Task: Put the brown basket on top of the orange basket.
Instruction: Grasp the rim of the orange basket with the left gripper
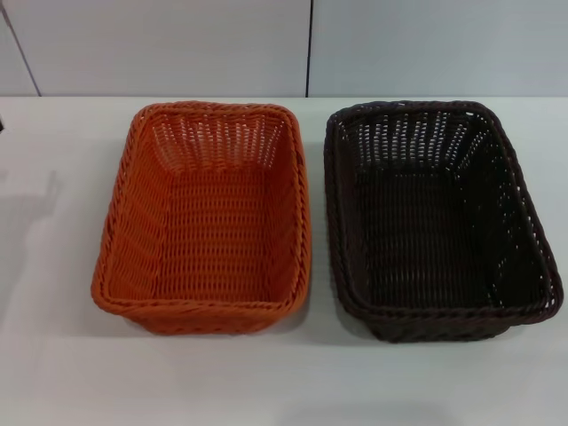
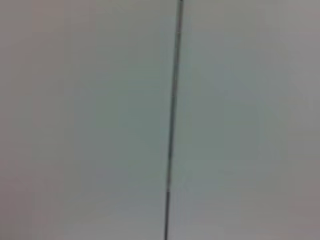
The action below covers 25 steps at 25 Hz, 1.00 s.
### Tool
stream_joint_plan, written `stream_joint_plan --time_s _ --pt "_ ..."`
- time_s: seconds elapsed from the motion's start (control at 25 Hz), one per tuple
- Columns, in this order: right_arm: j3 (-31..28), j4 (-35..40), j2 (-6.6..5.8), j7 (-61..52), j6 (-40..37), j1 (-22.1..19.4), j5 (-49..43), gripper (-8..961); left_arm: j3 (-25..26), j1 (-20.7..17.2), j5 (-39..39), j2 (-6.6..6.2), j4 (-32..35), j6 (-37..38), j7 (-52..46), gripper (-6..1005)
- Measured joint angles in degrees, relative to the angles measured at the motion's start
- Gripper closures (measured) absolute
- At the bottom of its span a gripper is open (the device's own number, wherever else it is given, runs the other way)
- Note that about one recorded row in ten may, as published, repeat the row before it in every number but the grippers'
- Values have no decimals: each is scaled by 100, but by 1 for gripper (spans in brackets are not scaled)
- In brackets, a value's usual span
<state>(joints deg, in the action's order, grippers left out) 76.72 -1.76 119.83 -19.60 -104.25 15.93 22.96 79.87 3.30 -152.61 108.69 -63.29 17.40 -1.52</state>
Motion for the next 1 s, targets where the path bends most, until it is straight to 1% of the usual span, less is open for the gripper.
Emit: stream_joint_plan --time_s 0.08,0.12,0.16,0.24,0.28,0.36,0.4,0.44,0.48,0.6,0.64,0.68,0.76,0.84,0.96,1.0 --pt "0 -16 -1 -1 1 -4 -7 213 264 -45 -342 50 -759 -1137 11 221" --pt "0 -35 -2 -2 3 -3 -28 213 389 -35 -453 78 -1172 -1831 44 222" --pt "0 -47 -2 -2 7 -1 -40 213 496 -10 -506 101 -1512 -2389 88 223" --pt "-1 -67 -4 -3 34 9 -67 213 728 77 -523 186 -2073 -3486 272 224" --pt "0 -69 -6 -4 55 15 -68 213 930 154 -521 297 -2373 -4131 483 225" --pt "0 -70 -11 -4 104 29 -79 213 1364 344 -519 569 -2906 -5317 965 226" --pt "0 -70 -16 -5 130 39 -100 213 1516 427 -530 659 -3055 -5716 1134 227" --pt "0 -71 -18 -5 155 46 -123 213 1789 604 -534 822 -3349 -6443 1453 227" --pt "0 -70 -21 -6 177 52 -140 213 1973 774 -537 910 -3553 -7067 1641 228" --pt "0 -67 -25 -7 231 60 -194 213 2076 1105 -521 914 -3748 -8019 1741 228" --pt "0 -67 -25 -8 235 60 -207 213 2076 1105 -521 914 -3748 -8019 1741 229" --pt "0 -66 -25 -8 238 60 -214 213 2070 1228 -511 913 -3800 -8347 1729 229" --pt "1 -66 -25 -9 253 59 -215 213 1983 1381 -500 926 -3853 -8754 1709 221" --pt "-2 -67 -25 -10 273 50 -215 213 1742 1455 -524 935 -3828 -8855 1656 221" --pt "-12 -69 -23 -10 277 22 -215 213 1643 1498 -532 938 -3725 -8841 1614 221" --pt "-12 -70 -23 -10 275 16 -215 213 1626 1548 -530 939 -3595 -8836 1593 221"
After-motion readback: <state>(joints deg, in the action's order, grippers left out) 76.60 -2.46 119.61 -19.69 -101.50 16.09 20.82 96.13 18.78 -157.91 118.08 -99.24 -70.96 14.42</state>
